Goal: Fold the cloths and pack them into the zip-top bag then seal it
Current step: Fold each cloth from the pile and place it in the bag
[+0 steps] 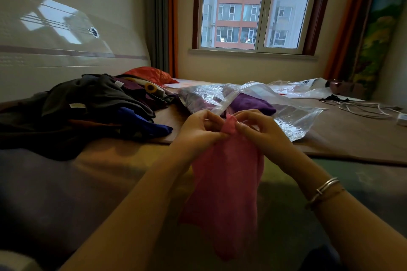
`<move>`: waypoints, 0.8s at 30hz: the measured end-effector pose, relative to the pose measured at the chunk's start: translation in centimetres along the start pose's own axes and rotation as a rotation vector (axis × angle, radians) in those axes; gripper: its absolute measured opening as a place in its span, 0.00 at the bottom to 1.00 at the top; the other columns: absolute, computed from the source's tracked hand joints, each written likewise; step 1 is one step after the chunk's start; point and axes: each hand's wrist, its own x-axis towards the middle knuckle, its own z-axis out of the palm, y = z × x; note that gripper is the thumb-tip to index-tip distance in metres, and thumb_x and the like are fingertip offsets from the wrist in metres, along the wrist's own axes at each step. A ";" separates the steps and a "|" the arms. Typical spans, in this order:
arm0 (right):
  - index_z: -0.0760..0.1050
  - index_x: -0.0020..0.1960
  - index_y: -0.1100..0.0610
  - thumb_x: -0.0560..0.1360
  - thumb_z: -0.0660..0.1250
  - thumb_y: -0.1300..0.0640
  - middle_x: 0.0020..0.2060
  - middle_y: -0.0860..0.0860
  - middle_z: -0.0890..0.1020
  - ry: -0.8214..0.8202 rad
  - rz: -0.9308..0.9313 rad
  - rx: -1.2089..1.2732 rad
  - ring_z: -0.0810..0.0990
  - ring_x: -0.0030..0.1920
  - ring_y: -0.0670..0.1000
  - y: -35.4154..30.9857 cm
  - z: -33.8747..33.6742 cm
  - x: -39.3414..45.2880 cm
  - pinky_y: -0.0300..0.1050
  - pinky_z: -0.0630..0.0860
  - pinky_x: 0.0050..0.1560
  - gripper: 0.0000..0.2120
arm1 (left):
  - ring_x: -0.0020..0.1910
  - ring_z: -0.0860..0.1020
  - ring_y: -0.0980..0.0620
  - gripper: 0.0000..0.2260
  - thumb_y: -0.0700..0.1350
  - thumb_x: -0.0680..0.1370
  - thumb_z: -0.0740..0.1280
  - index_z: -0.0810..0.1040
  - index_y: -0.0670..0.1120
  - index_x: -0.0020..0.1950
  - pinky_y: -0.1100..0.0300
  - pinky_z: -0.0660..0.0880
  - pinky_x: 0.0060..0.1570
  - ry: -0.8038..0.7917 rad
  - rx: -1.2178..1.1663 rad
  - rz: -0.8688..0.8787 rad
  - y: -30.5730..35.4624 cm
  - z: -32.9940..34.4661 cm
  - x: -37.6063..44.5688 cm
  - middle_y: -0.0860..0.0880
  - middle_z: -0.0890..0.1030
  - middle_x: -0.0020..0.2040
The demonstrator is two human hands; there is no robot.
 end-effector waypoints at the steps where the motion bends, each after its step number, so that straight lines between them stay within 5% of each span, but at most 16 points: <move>1: 0.79 0.51 0.56 0.77 0.66 0.62 0.54 0.54 0.79 0.008 -0.007 -0.005 0.78 0.52 0.47 0.0 -0.1 -0.1 0.32 0.72 0.51 0.06 | 0.42 0.80 0.52 0.12 0.32 0.71 0.72 0.74 0.43 0.48 0.61 0.79 0.43 0.019 0.010 -0.005 0.0 -0.1 0.0 0.42 0.82 0.46; 6: 0.78 0.48 0.59 0.78 0.64 0.62 0.42 0.47 0.81 0.157 -0.128 -0.039 0.77 0.43 0.38 0.0 -0.6 -0.6 0.28 0.70 0.46 0.03 | 0.42 0.78 0.53 0.12 0.36 0.72 0.73 0.71 0.47 0.45 0.57 0.78 0.46 0.056 0.170 0.107 -0.7 0.5 0.2 0.46 0.80 0.47; 11: 0.74 0.48 0.61 0.78 0.63 0.62 0.39 0.45 0.78 0.381 -0.187 0.039 0.75 0.40 0.36 -0.3 -2.1 -0.6 0.30 0.71 0.44 0.03 | 0.46 0.80 0.50 0.13 0.36 0.69 0.71 0.77 0.43 0.53 0.51 0.78 0.50 -0.148 0.428 0.120 -2.3 1.4 -0.2 0.49 0.81 0.47; 15: 0.74 0.49 0.63 0.79 0.62 0.63 0.39 0.45 0.77 0.505 -0.118 0.015 0.75 0.39 0.35 0.5 -4.0 -0.8 0.27 0.70 0.41 0.04 | 0.41 0.80 0.49 0.06 0.38 0.70 0.69 0.80 0.43 0.45 0.48 0.78 0.49 -0.141 0.508 0.046 -3.1 0.5 -0.2 0.46 0.82 0.42; 24: 0.72 0.48 0.57 0.80 0.61 0.58 0.34 0.48 0.77 0.637 -0.115 -0.045 0.72 0.32 0.42 -0.5 -7.2 -2.6 0.32 0.69 0.32 0.04 | 0.46 0.82 0.53 0.06 0.44 0.74 0.69 0.82 0.48 0.50 0.66 0.78 0.43 -0.137 0.326 0.046 3.6 -4.2 -2.5 0.48 0.84 0.46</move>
